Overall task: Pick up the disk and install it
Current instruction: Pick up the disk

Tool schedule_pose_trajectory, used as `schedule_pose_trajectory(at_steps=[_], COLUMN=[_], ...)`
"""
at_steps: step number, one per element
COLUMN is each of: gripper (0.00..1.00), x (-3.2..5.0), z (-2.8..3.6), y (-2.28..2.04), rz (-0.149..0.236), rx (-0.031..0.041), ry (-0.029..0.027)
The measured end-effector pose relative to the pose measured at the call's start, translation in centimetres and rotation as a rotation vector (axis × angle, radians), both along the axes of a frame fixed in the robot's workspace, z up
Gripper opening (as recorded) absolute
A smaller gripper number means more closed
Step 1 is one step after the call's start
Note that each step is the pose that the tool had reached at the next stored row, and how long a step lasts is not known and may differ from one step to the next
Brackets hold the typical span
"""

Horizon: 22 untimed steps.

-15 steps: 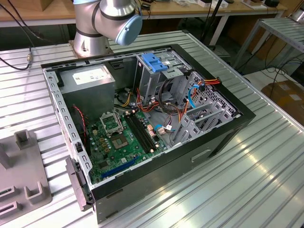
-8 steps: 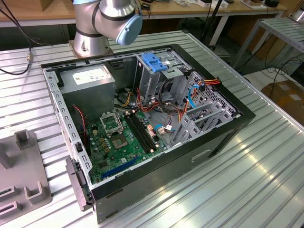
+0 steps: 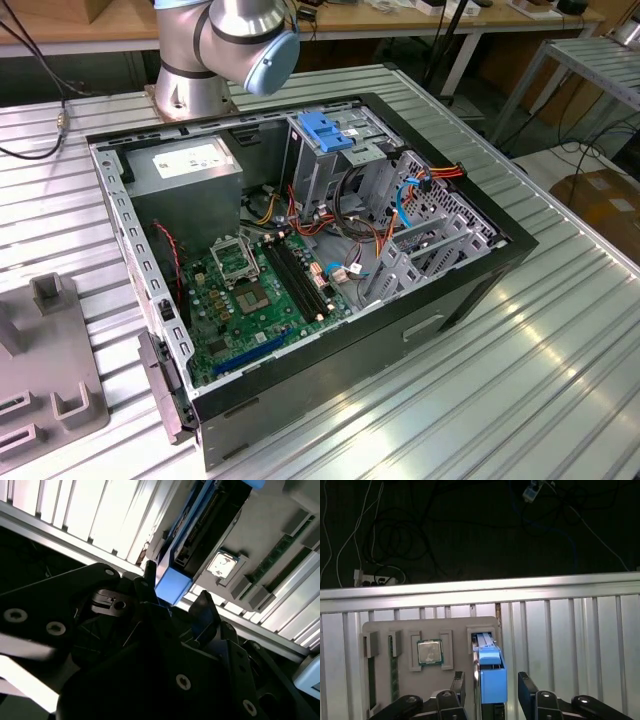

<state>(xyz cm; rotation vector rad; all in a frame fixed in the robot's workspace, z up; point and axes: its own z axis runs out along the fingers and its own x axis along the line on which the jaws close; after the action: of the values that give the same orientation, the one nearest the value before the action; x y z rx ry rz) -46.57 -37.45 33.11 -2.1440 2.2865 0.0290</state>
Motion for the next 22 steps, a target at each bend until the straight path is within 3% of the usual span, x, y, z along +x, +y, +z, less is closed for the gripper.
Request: schedule_pose_trajectory(at_steps=[8,22], gripper=[0.54,0.54], x=[-0.36,-0.49], z=[-1.31,-3.51], y=[0.24,0.3], rz=[0.005,0.005], rx=[-0.0001,-0.0001], ry=[-0.0054,-0.0053])
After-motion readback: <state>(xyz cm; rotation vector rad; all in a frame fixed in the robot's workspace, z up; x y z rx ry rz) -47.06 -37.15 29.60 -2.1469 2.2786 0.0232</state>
